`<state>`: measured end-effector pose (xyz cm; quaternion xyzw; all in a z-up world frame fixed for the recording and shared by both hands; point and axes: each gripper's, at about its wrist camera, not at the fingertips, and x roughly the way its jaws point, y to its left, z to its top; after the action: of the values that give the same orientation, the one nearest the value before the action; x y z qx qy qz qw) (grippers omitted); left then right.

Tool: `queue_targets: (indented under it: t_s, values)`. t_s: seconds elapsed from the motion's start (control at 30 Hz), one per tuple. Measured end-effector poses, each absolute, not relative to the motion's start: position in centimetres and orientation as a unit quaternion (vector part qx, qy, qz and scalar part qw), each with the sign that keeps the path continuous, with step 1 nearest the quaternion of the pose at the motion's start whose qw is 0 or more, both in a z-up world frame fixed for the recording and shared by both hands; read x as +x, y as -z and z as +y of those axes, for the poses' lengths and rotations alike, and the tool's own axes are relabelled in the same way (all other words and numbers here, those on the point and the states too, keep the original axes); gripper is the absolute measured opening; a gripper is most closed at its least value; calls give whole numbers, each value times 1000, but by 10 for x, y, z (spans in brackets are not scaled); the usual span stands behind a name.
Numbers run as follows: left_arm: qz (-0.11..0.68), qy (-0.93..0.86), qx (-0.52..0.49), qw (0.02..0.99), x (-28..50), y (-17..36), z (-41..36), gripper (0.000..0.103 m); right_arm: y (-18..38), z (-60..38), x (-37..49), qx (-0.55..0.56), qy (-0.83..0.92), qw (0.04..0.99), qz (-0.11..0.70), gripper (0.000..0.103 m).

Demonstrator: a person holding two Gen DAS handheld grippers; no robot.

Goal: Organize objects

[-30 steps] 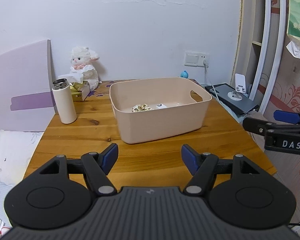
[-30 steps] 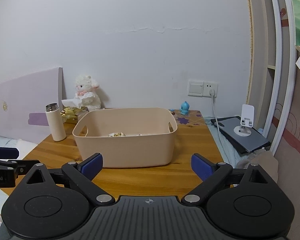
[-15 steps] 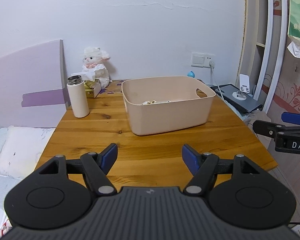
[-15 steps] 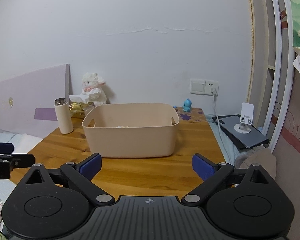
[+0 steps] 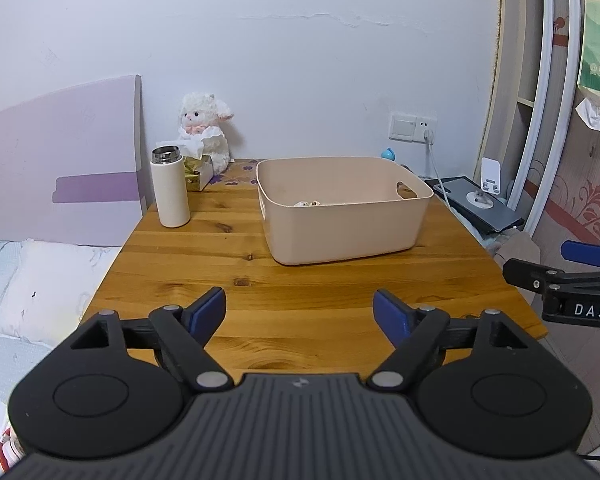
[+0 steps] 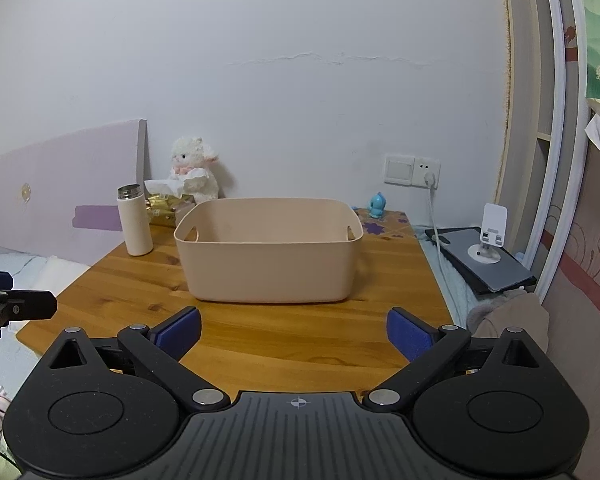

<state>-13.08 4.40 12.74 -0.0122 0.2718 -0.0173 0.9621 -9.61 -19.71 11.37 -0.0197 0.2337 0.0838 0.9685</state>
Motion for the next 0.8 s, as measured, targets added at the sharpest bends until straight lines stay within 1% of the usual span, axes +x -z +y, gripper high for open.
queue_targets:
  t_s: [0.07,0.47,0.8]
  values:
    - [274,14,-8,962,-133,-127,44,85,-113,-198,-97,-19,-83,968,235,101]
    - [282,7,-6,959,-140,-127,51,86,-112,-198,-100,-18,-81,967,240,102]
    - [290,8,4,957,-138,-127,57,89,-109,-202,-93,-12,-73,966,248,102]
